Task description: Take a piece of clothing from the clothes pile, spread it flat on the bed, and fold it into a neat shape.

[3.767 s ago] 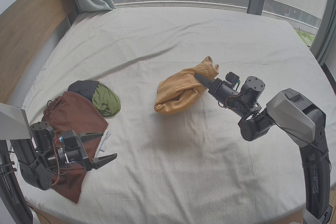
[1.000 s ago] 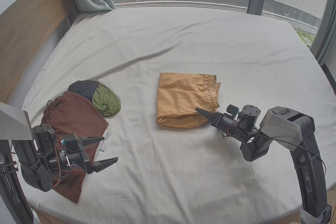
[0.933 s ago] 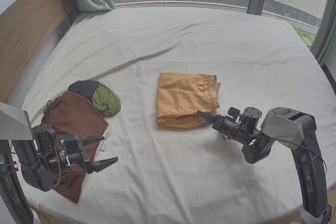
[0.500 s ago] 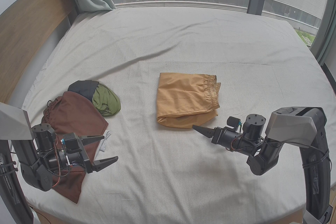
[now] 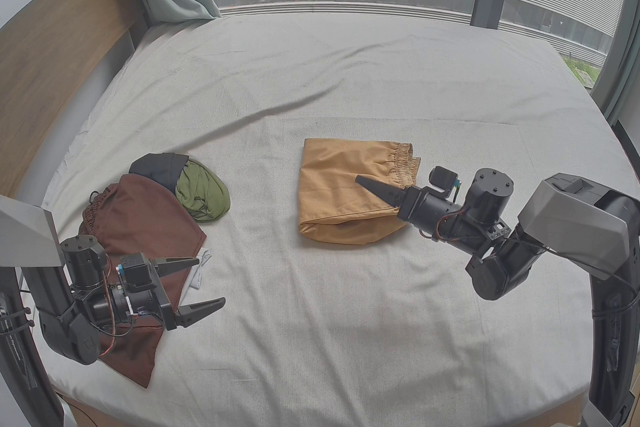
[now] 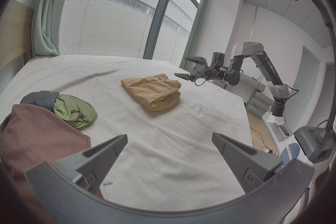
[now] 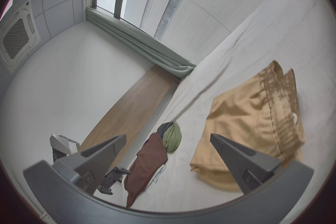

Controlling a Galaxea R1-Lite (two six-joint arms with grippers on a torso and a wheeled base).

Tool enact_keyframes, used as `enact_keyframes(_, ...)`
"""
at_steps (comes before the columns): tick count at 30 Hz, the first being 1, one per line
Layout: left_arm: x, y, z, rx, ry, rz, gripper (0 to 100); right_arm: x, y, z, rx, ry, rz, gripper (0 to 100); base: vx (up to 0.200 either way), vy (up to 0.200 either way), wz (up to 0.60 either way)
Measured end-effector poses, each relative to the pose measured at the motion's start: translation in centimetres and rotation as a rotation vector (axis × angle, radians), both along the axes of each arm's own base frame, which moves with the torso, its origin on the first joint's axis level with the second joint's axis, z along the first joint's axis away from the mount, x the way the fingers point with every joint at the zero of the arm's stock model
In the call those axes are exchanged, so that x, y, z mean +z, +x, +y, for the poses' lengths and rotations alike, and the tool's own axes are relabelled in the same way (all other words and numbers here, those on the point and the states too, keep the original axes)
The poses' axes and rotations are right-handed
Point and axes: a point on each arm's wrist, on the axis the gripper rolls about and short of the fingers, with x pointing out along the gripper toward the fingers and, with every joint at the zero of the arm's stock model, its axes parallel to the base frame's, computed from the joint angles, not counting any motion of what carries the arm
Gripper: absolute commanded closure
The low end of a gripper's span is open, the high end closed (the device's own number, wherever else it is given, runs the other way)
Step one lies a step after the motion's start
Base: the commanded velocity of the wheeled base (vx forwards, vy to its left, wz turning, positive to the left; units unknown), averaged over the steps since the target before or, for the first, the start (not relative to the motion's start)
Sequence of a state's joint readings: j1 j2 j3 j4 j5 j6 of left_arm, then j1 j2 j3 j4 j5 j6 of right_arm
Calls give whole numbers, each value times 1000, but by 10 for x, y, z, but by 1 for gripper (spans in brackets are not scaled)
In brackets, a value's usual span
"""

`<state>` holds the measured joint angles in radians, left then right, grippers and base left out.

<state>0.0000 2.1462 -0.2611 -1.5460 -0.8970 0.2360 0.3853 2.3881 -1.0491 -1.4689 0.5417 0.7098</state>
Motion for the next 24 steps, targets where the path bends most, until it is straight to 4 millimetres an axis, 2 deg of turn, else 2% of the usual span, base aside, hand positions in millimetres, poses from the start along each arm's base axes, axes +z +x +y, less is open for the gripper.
enact_keyframes(5, 0, 0, 0, 0, 0, 2, 0, 7, 21, -2, -25, 21, -21, 0, 0, 0, 0)
enact_keyframes(10, -1, 0, 0, 1, 1, 5, 0, -2, 40, -8, -52, 23, -16, 0, 0, 0, 0)
enact_keyframes(16, -2, 0, 0, -1, 0, 10, 0, -28, 58, -14, -80, 11, 16, 0, 0, 0, 0)
enact_keyframes(24, -3, 0, 0, 0, 0, 13, 0, -64, 62, -17, -92, -25, 52, 0, 0, 0, 0)
